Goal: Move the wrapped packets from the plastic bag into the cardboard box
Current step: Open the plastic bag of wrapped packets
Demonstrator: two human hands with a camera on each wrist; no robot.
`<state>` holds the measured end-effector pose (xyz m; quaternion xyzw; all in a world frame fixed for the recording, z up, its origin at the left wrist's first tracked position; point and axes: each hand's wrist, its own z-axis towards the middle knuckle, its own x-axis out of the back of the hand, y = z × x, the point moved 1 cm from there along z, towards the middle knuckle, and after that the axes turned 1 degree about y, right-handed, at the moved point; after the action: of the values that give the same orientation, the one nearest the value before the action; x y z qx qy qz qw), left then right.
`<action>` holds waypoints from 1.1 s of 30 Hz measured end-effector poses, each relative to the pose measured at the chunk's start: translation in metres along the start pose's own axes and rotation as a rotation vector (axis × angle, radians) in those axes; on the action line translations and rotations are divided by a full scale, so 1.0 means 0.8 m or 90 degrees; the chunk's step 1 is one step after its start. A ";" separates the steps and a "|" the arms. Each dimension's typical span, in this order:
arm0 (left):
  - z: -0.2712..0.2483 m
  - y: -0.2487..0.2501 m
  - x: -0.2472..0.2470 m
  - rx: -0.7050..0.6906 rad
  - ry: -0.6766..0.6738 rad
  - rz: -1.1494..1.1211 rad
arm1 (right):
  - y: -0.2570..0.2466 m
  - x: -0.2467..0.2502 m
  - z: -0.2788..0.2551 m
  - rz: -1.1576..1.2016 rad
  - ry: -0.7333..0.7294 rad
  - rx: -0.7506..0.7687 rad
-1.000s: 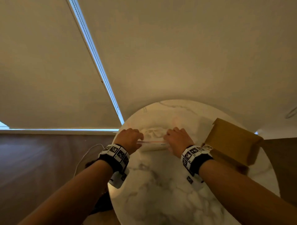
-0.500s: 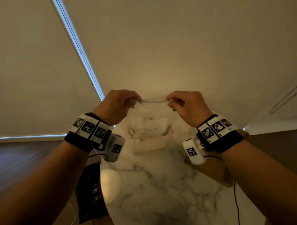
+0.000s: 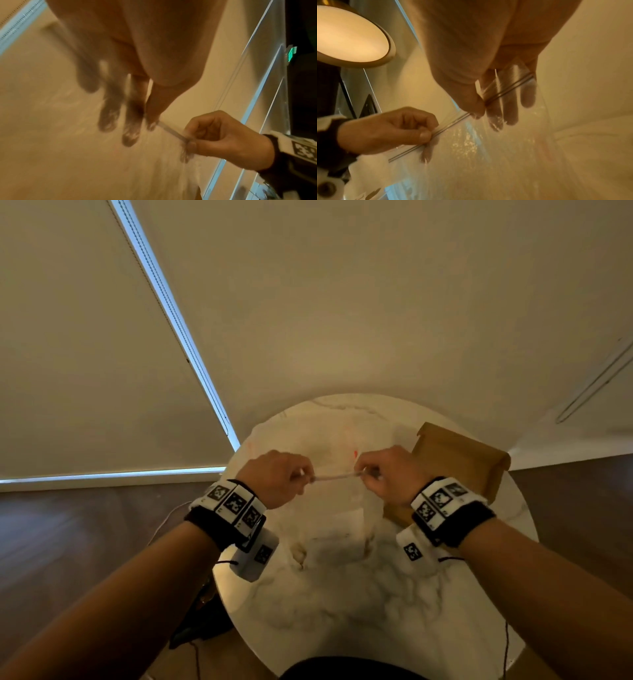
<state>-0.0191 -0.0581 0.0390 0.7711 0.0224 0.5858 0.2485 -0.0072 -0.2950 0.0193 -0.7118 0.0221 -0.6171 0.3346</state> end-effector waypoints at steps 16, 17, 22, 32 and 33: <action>-0.073 0.000 -0.139 0.177 -0.042 -0.098 | 0.027 -0.119 -0.105 0.060 -0.219 -0.018; -0.072 0.000 -0.146 0.192 -0.039 -0.118 | 0.031 -0.133 -0.107 0.114 -0.266 -0.052; -0.063 -0.004 -0.158 0.206 -0.048 -0.174 | 0.029 -0.175 -0.091 0.500 -0.208 -0.362; -0.062 -0.017 -0.118 0.256 0.152 -0.338 | 0.058 -0.190 -0.112 0.333 -0.265 -0.420; -0.061 -0.018 -0.114 0.230 0.170 -0.316 | 0.058 -0.185 -0.117 0.310 -0.285 -0.413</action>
<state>-0.0885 -0.0579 -0.0394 0.6899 0.3457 0.5900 0.2376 -0.1083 -0.3073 -0.1307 -0.8698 0.3076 -0.3127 0.2261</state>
